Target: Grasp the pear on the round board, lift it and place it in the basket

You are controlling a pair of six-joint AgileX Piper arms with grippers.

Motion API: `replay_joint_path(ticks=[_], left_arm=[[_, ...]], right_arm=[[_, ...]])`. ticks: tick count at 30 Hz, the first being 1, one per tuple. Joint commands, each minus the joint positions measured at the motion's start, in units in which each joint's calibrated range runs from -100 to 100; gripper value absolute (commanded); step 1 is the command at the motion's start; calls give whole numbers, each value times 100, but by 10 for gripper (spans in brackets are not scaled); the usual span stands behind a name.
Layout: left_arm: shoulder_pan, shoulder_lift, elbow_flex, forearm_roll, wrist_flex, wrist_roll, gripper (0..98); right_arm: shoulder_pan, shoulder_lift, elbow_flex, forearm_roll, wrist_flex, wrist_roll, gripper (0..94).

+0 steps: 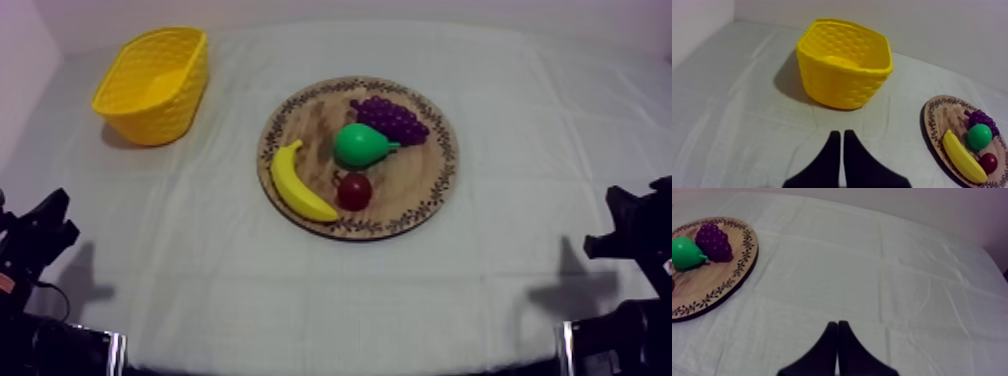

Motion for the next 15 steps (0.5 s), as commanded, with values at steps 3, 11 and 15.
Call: replay_joint_path(ticks=[3, 11, 15], left_arm=[[370, -30, -180, -42, 735, -1687, 1], [374, -30, -208, -45, 809, -1669, 1], [370, -9, -210, -133, 764, -1561, 1]], right_arm=[[-1, -2, 4, 0, -6, 2, 3], [-1, -2, 4, 0, -6, 1, 3], [-1, -2, 4, 0, -6, 2, 3]])
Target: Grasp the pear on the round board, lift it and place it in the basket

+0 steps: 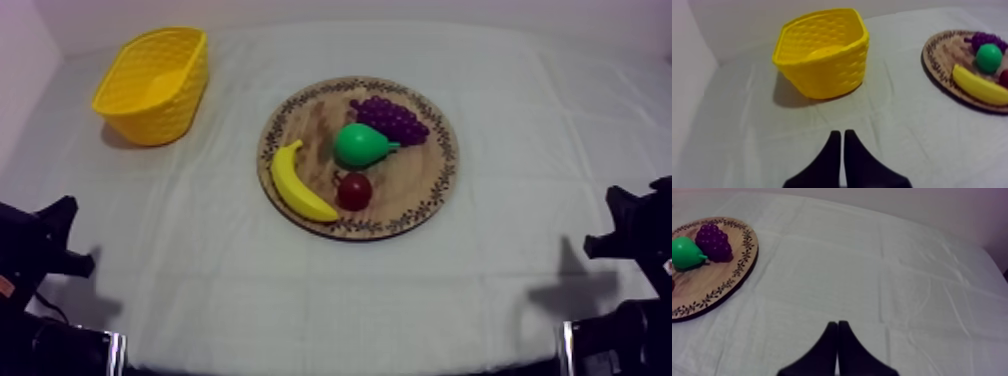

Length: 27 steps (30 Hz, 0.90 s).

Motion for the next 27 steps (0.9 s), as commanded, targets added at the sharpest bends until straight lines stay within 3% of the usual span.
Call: replay_joint_path(ticks=[1, 10, 18, 23, 27], left_arm=[[-9, 70, -25, -56, -111, -101, 1], [74, 2166, -2071, -376, -692, -184, 1], [577, 4651, -4842, -514, -649, -658, 1], [1383, 6214, -6600, -1043, -194, -513, 1], [1870, 7355, -7749, -1233, 70, -531, 1]], right_arm=[[-1, -2, 4, 0, 2, 2, 3], [-1, -2, 4, 0, 2, 2, 3], [-1, -2, 4, 0, 2, 2, 3], [-1, -2, 4, 0, 2, -1, 3], [-1, -2, 4, 0, 2, 1, 3]])
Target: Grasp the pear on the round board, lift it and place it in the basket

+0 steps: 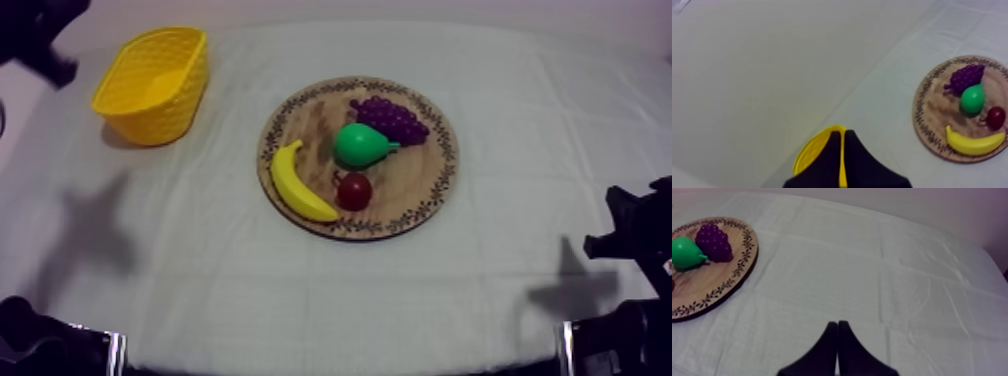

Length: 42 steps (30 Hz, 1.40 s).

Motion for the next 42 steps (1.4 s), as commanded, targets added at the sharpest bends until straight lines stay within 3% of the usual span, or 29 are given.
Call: replay_joint_path(ticks=[1, 8, 16, 21, 23, 27, 29, 35, 42], left_arm=[[496, 1470, -1608, -61, 99, -23, 1], [974, 3019, -2257, -83, -156, -79, 1], [1338, 4047, -2086, -56, -316, 109, 1], [1427, 4316, -1834, 96, -456, 168, 32], [1431, 4382, -1744, 144, -497, 221, 180], [1426, 4490, -1583, 225, -676, 235, 715], [1419, 4521, -1494, 297, -844, 203, 841], [1405, 4594, -1358, 452, -1208, 69, 951], [1412, 4911, -1711, 564, -815, -43, 960]], right_arm=[[-1, -2, 4, 0, 2, -2, 3], [-1, -2, 4, 0, 2, -4, 3], [-1, -2, 4, 0, 2, -1, 3], [-1, -2, 4, 0, 2, -1, 3], [-1, -2, 4, 0, 2, -1, 3], [-1, -2, 4, 0, 2, -1, 3], [-1, -2, 4, 0, 2, -1, 3], [-1, -2, 4, 0, 2, -1, 3], [-1, -2, 4, 0, 2, -1, 3]])
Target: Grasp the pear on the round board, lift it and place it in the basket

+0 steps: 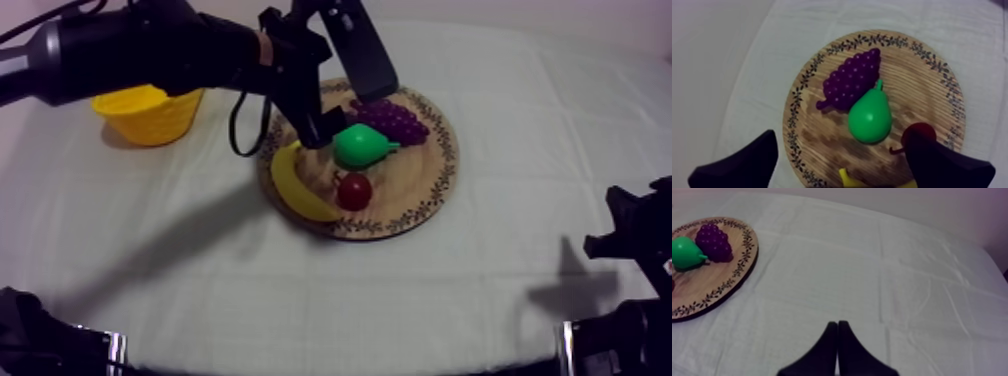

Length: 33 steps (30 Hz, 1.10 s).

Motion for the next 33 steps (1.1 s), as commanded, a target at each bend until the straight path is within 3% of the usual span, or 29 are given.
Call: replay_joint_path(ticks=[1, 17, 33], left_arm=[[2, 127, -196, 23, 273, -23, 955], [10, 2515, -3097, 34, 3369, 8, 889], [-79, 4035, -4717, -4, 5014, 132, 744]], right_arm=[[-1, -2, 4, 0, 2, 2, 3], [-1, -2, 4, 0, 2, 2, 3], [-1, -2, 4, 0, 2, 2, 3]])
